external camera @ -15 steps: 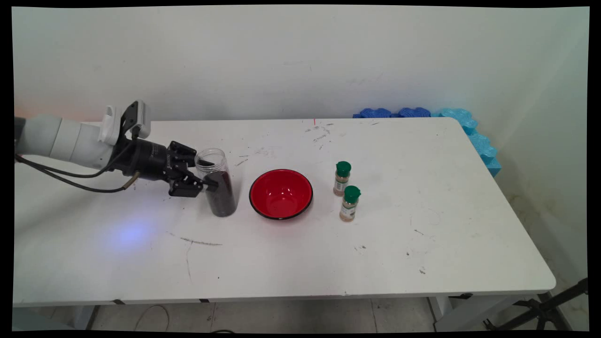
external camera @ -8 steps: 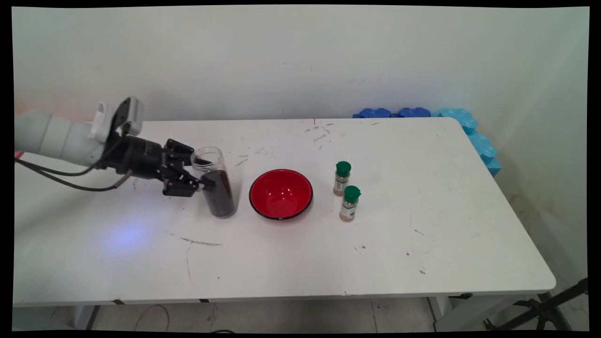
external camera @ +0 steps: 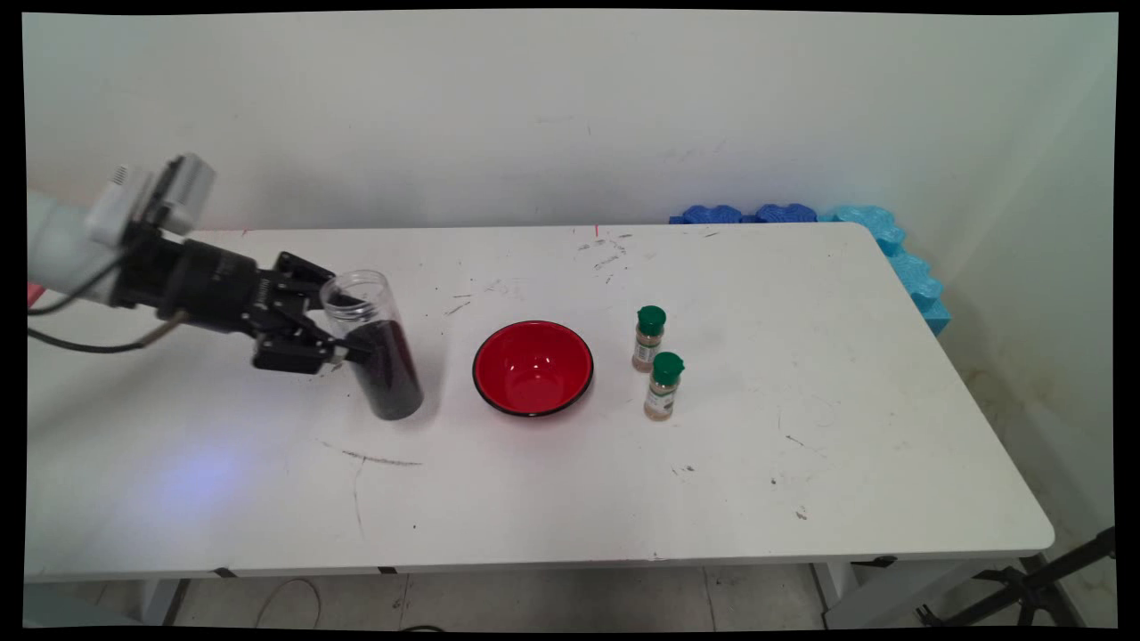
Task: Pour the black seasoning powder in the red bowl
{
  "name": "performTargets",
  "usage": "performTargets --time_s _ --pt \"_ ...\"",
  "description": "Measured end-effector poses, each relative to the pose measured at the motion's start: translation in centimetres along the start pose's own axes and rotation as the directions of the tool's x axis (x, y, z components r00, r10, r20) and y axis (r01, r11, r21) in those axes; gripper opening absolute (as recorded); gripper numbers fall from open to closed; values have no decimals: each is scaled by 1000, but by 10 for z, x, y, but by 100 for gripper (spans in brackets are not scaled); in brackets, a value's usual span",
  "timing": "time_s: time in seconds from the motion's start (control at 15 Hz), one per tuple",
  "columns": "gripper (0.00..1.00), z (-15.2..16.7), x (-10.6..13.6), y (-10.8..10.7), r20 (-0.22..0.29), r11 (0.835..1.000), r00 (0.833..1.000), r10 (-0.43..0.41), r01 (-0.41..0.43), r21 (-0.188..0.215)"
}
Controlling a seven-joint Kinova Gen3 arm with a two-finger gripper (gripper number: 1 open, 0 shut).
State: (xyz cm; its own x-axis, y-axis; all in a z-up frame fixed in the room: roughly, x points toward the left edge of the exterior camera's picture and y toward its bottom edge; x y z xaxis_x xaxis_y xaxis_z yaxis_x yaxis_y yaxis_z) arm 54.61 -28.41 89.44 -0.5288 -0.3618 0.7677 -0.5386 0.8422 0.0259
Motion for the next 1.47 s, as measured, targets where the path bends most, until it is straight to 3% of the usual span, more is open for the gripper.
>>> performTargets --time_s 0.67,1.27,1.47 --pt "0 -35 44 31 -18 991 998 -64 62 -116" --pt "0 -19 79 38 4 966 984 -178 176 -190" --pt "0 -7 88 34 15 957 976 -218 216 -195"
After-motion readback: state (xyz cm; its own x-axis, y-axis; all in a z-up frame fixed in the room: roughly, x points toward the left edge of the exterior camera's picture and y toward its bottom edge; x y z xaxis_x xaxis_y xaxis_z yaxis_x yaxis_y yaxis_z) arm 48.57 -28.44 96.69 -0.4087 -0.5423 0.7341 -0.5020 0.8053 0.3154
